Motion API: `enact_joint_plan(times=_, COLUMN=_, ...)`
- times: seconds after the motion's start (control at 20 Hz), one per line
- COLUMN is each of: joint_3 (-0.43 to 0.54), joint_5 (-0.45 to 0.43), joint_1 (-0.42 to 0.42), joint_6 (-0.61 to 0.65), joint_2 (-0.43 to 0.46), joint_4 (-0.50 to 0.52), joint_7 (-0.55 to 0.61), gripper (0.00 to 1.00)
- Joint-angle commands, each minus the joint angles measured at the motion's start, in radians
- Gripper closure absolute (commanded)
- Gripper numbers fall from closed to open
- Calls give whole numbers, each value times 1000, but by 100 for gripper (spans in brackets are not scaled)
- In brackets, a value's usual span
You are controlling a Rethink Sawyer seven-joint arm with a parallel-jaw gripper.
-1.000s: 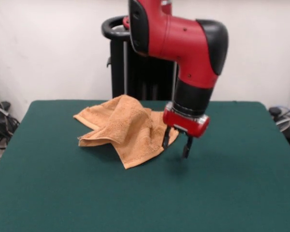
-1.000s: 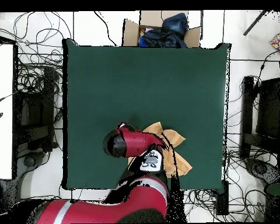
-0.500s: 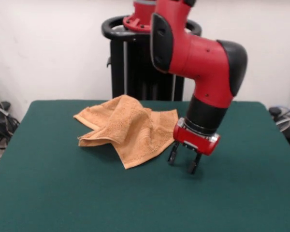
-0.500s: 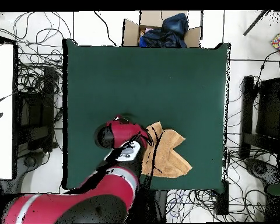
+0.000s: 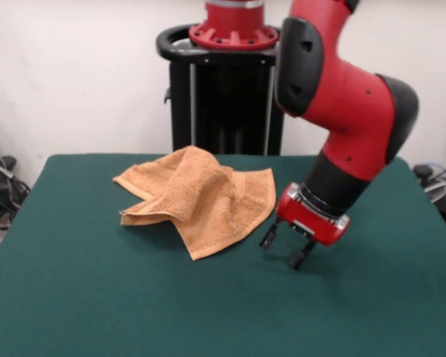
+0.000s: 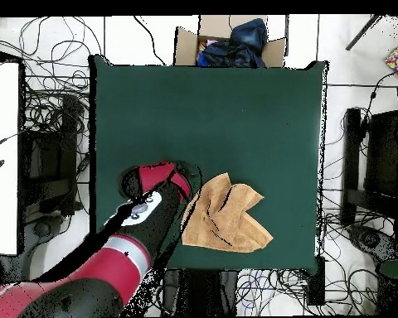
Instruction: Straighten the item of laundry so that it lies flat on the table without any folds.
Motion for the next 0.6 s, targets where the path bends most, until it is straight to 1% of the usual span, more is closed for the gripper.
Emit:
enact_joint_plan(times=0.05, joint_3=-75, joint_5=55, joint_1=12, joint_6=66, joint_2=188, joint_4=-219, joint_7=210, gripper=0)
enact_joint_plan(times=0.25, joint_3=-129, joint_5=21, joint_1=34, joint_6=180, joint_2=201, joint_4=-277, joint_7=183, gripper=0)
enact_joint_plan(times=0.4, joint_3=-205, joint_5=-10, joint_1=68, joint_6=292, joint_2=215, joint_4=-328, joint_7=168, gripper=0)
enact_joint_plan(times=0.5, joint_3=-235, joint_5=-19, joint_1=87, joint_6=362, joint_2=206, joint_4=-343, joint_7=153, gripper=0)
enact_joint_plan(times=0.6, joint_3=-250, joint_5=-21, joint_1=98, joint_6=389, joint_2=201, joint_4=-352, joint_7=147, gripper=0)
